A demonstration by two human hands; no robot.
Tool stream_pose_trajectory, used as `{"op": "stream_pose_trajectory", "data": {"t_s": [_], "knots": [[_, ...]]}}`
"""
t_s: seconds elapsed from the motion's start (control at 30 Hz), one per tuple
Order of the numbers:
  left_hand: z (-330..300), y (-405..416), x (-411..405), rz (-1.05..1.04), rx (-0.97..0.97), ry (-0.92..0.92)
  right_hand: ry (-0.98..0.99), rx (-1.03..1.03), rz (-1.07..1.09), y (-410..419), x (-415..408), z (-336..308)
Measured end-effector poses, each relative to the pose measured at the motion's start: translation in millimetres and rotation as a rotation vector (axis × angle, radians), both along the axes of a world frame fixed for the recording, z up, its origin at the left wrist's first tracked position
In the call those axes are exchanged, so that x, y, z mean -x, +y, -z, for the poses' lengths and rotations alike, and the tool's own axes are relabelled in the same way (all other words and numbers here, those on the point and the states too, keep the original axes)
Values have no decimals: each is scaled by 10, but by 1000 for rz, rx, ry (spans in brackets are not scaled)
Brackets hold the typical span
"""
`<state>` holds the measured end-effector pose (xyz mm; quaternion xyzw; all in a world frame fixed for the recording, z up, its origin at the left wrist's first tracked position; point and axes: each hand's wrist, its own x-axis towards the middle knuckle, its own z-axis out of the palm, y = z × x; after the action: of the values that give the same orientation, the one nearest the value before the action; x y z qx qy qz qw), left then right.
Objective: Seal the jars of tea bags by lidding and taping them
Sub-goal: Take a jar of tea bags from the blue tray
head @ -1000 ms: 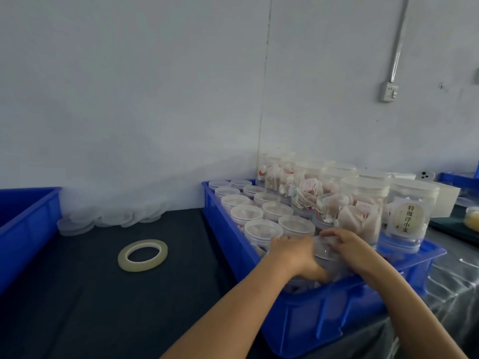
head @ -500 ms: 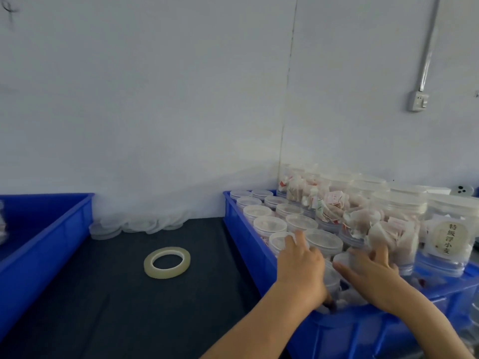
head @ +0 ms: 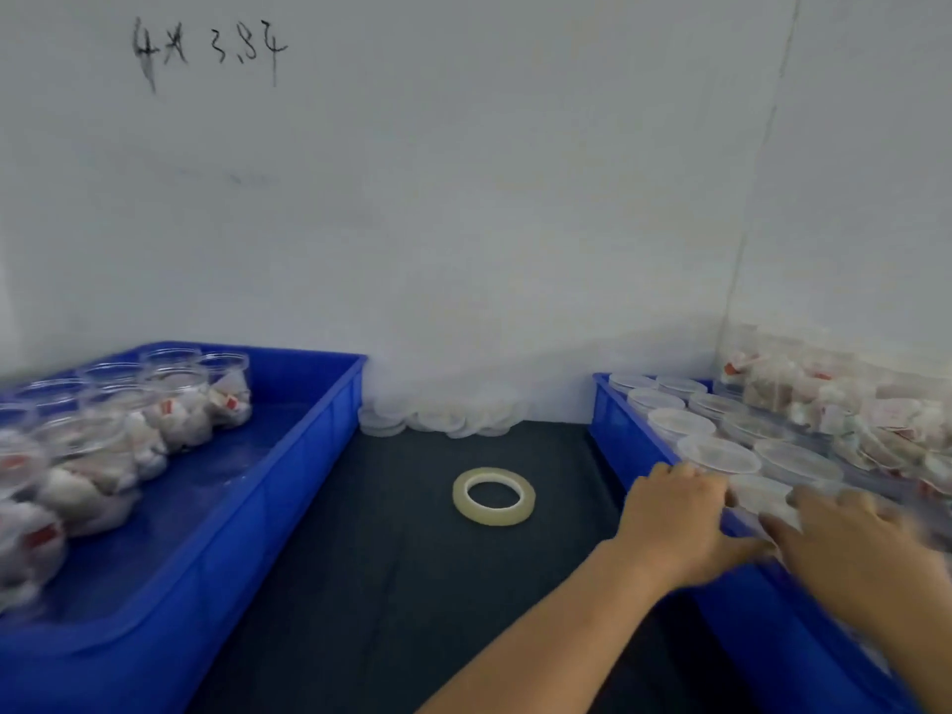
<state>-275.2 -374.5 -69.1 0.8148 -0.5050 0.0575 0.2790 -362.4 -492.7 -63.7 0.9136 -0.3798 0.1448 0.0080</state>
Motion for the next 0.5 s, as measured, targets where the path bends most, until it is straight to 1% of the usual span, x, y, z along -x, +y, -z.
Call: {"op": "stream_pose_trajectory", "data": {"t_s": [0.07, 0.13, 0.27, 0.4, 0.5], "knots": [[-19, 232, -213, -99, 27, 11, 12, 24, -108, 292, -249, -31], [-30, 497, -449, -198, 19, 23, -32, -33, -218, 573, -514, -54], [-79, 1124, -886, -418, -28, 37, -219, -235, -447, 1200, -1091, -106], [-216, 1848, -1235, -608, -62, 71, -266, -469, -668, 1856, -1694, -132], [-315, 2419, -1440, -765, -77, 99, -330, -566, -791, 2326, -2052, -187]]}}
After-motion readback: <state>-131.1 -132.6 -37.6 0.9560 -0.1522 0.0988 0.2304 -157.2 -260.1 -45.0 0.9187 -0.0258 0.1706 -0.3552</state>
